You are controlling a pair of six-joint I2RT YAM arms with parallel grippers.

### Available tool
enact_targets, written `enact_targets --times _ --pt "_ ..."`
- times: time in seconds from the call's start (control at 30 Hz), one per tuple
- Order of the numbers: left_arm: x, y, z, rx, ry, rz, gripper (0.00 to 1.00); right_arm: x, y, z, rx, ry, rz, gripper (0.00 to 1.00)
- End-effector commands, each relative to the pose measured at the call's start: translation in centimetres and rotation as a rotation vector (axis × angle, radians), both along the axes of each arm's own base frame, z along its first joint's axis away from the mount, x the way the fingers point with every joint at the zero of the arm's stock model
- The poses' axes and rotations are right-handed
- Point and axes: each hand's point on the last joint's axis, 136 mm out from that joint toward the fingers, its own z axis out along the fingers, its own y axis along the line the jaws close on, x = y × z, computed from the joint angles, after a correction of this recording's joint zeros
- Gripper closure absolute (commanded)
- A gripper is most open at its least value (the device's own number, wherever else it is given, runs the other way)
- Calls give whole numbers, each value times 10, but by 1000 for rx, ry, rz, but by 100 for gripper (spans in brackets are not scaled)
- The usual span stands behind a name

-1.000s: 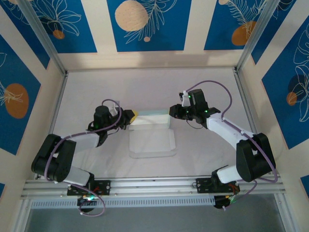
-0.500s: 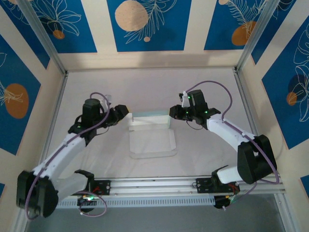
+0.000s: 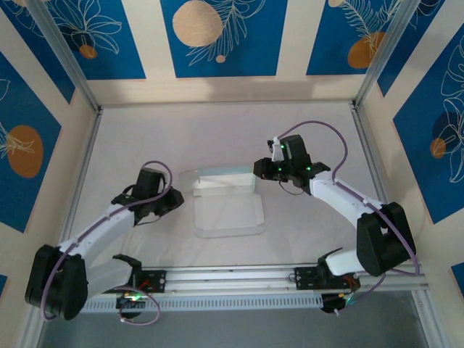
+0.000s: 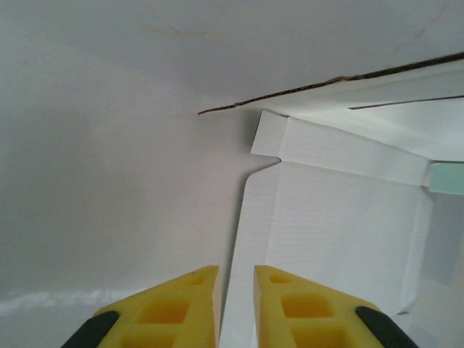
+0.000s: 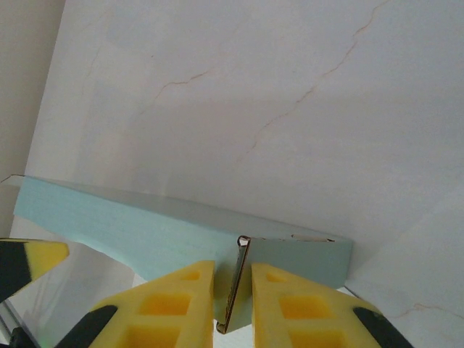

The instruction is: Fold the paper box

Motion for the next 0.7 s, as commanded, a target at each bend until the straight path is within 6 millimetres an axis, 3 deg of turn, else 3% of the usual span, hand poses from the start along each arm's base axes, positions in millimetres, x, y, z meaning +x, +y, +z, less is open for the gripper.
enact_targets --times 0.0,0.23,0.43,0.67 --pt "24 -4 4 46 -78 28 76 -14 -7 -19 -74 71 8 80" --pt "55 -21 -6 90 -116 45 72 -12 -6 -15 -77 67 7 80" --pt "69 -25 -26 95 -123 73 64 -10 -1 -14 -76 70 19 80" --pt "85 -44 -29 18 -166 54 54 -12 0 -15 -76 76 21 80"
